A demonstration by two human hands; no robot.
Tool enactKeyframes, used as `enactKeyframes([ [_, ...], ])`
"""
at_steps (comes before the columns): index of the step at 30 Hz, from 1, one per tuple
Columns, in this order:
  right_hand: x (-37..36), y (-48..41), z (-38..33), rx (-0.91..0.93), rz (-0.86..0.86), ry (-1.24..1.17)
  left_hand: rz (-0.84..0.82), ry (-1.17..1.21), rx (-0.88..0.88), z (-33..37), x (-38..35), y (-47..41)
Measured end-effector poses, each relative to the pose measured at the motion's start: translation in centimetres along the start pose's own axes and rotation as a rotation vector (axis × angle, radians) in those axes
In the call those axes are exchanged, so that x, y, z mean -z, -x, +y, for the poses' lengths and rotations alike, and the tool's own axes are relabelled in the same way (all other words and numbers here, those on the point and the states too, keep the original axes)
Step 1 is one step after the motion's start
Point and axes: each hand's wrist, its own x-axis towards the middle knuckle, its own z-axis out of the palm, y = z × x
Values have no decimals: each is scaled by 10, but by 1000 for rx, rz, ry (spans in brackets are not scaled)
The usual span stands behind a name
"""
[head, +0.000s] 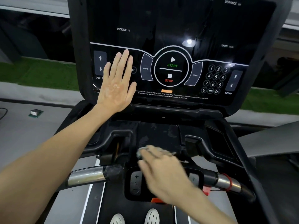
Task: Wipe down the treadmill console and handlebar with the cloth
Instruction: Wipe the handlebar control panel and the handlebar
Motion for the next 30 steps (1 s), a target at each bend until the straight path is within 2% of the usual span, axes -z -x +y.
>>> enactKeyframes([
  [3, -21, -15, -30, 24, 26, 73, 1, 27, 1, 0, 1, 0],
  [6, -17, -4, -17, -6, 104, 59, -1, 52, 3, -1, 1, 0],
  [8, -6, 10, 7, -107, 133, 52, -6, 57, 5, -1, 1, 0],
  [11, 8, 28, 36, -298, 33, 24, -5, 48, 1, -1, 0, 0],
  [15, -8, 11, 21, -204, -23, 160, -5, 40, -2, 0, 0, 1],
  [20, -26, -16, -19, -120, 73, 103, -4, 47, -13, 0, 1, 1],
  [23, -19, -6, -1, -111, 102, 57, -2, 52, -13, -1, 2, 1],
  [27, 1, 14, 35, -237, 59, 45, 5, 47, -20, 1, 2, 1],
  [30, 1, 11, 33, -160, 44, 148, 2, 36, -21, 1, 2, 1],
])
